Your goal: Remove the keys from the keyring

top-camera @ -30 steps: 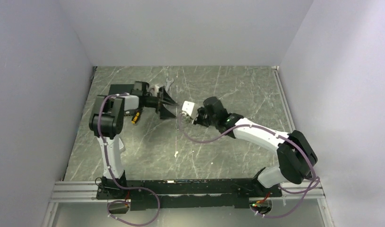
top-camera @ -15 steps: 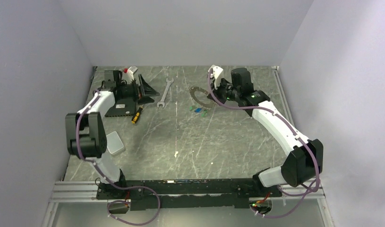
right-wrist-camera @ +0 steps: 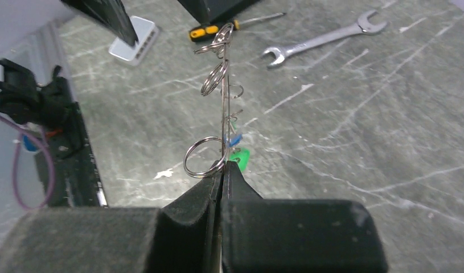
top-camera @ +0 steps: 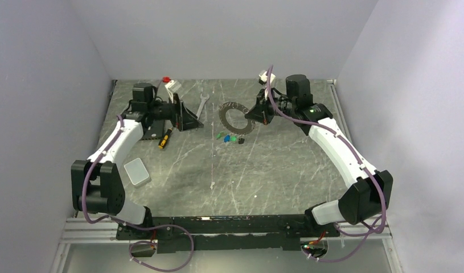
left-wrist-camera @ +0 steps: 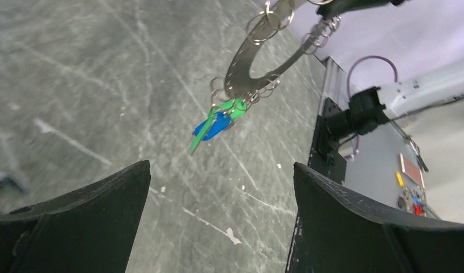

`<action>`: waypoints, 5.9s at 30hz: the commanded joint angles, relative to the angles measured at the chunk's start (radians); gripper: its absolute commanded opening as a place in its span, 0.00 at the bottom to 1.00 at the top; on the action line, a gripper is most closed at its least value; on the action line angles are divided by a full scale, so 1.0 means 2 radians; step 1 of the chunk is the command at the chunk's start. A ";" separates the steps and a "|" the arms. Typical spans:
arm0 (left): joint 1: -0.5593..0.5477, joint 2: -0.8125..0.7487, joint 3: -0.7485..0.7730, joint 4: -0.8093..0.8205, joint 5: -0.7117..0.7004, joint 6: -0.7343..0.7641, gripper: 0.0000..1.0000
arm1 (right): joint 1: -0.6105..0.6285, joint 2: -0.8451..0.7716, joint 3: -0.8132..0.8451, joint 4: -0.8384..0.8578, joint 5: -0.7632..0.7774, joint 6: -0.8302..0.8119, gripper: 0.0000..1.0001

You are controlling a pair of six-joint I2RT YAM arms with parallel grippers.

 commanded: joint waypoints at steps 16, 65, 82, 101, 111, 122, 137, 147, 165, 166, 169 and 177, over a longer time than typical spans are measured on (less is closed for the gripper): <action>-0.084 0.040 -0.116 0.473 0.100 -0.197 0.83 | -0.003 -0.007 0.048 0.073 -0.095 0.117 0.00; -0.124 0.068 -0.123 0.446 0.089 -0.137 0.24 | -0.022 -0.021 0.044 0.103 -0.127 0.164 0.00; -0.110 0.058 -0.013 0.112 -0.013 0.021 0.00 | -0.051 -0.036 -0.043 0.097 -0.108 0.087 0.00; -0.139 0.063 0.096 -0.139 -0.111 0.239 0.00 | -0.052 -0.042 -0.204 0.158 -0.137 0.025 0.14; -0.215 0.072 0.117 -0.236 -0.215 0.354 0.00 | -0.068 -0.056 -0.199 0.048 -0.146 -0.080 0.39; -0.269 0.071 0.165 -0.348 -0.320 0.461 0.00 | -0.069 -0.041 -0.166 0.113 -0.150 -0.064 0.54; -0.344 -0.012 0.089 -0.257 -0.426 0.550 0.00 | -0.070 0.003 -0.166 0.179 -0.190 -0.077 0.94; -0.358 -0.043 0.033 -0.202 -0.440 0.593 0.00 | -0.029 -0.042 -0.232 0.190 -0.176 -0.102 0.75; -0.359 -0.023 0.079 -0.218 -0.385 0.551 0.00 | 0.035 -0.015 -0.226 0.232 -0.159 -0.110 0.54; -0.359 -0.024 0.076 -0.216 -0.383 0.551 0.00 | 0.036 -0.013 -0.228 0.246 -0.161 -0.108 0.54; -0.359 -0.027 0.072 -0.218 -0.375 0.555 0.00 | 0.038 -0.002 -0.232 0.277 -0.171 -0.106 0.53; -0.359 -0.035 0.063 -0.211 -0.364 0.551 0.00 | 0.058 0.013 -0.229 0.268 -0.186 -0.157 0.51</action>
